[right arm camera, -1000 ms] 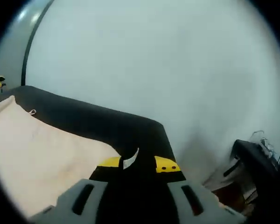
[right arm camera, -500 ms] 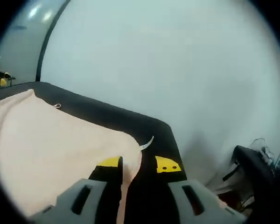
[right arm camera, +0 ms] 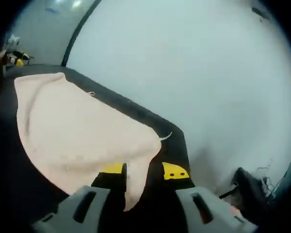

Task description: Fold the towel on the table until its edges align and the towel forms a compact rectangular stack.

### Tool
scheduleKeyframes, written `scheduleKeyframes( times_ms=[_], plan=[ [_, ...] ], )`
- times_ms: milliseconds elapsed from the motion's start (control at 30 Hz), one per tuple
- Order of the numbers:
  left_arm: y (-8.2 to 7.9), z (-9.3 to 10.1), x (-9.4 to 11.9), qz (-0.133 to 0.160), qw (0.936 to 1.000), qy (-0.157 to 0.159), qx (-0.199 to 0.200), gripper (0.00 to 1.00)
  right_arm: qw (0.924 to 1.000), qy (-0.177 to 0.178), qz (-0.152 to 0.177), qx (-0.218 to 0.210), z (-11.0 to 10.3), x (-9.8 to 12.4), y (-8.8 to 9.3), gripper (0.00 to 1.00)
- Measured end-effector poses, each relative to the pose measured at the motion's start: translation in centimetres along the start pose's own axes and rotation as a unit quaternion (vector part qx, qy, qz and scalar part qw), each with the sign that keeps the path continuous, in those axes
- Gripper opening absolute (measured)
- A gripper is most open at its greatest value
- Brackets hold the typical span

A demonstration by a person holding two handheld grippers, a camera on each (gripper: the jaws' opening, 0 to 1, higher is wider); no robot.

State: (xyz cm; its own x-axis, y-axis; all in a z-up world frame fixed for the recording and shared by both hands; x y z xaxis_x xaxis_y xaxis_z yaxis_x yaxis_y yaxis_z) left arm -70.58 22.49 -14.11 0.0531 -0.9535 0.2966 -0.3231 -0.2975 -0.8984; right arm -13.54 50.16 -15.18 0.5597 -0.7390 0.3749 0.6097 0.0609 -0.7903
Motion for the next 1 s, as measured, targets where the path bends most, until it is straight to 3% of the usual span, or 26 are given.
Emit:
scheduleKeyframes(
  times_ms=[100,233,333,367,500,633,667,733,833,900,1000],
  plan=[
    [1.4,1.2,0.9,-0.016,0.9986,0.012,-0.049,0.42,0.9983,0.011,0.014,0.056,-0.2,1.0,0.4,0.22],
    [3.0,2.9,1.7,-0.044,0.9915,0.038,-0.117,0.42,0.9981,-0.001,-0.001,0.062,-1.0,2.1,1.3,0.21],
    [4.3,2.5,2.0,-0.059,0.9836,0.047,-0.164,0.41,0.9969,-0.020,-0.005,0.076,-2.0,2.8,0.9,0.21],
    [4.5,2.4,2.1,-0.059,0.9817,0.046,-0.175,0.39,0.9946,-0.028,-0.016,0.099,-2.2,3.0,1.0,0.21],
    [5.3,2.2,1.9,-0.072,0.9655,0.053,-0.245,0.37,0.9788,-0.040,-0.052,0.194,-3.1,3.5,1.7,0.18],
    [5.3,3.2,1.3,-0.069,0.9535,0.074,-0.284,0.31,0.9758,-0.056,-0.066,0.201,-3.2,3.3,2.5,0.17],
    [5.1,3.6,1.3,-0.068,0.9474,0.079,-0.302,0.30,0.9758,-0.059,-0.071,0.198,-3.3,3.3,2.7,0.18],
    [4.9,3.6,1.1,-0.071,0.9460,0.080,-0.306,0.30,0.9667,-0.069,-0.088,0.230,-3.9,3.4,3.1,0.19],
    [4.6,3.9,0.6,-0.075,0.9420,0.084,-0.316,0.30,0.9623,-0.074,-0.095,0.244,-4.3,2.4,3.9,0.23],
    [4.6,3.8,0.2,-0.074,0.9407,0.088,-0.319,0.28,0.9559,-0.070,-0.105,0.265,-4.4,1.6,4.2,0.19],
    [4.8,4.1,0.0,-0.072,0.9474,0.085,-0.300,0.19,0.9513,-0.058,-0.109,0.283,-4.3,1.0,4.0,0.19]
  ],
)
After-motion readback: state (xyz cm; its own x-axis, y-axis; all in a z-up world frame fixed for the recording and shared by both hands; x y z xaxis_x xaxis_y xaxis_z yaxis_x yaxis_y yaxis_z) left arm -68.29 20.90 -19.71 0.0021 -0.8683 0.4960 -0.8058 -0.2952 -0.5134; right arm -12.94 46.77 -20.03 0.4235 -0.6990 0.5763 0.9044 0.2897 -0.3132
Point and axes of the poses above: the point that each gripper's makers call its tool centre point, and the gripper's own axes: x roughly backward along the fingers, z roughly to its right, y roughly out of its underside, the point moved 3 cm from there along x, roughly backward along the fingers, and after that the axes turned 5 degrees about -y, right-handed, at the moved point
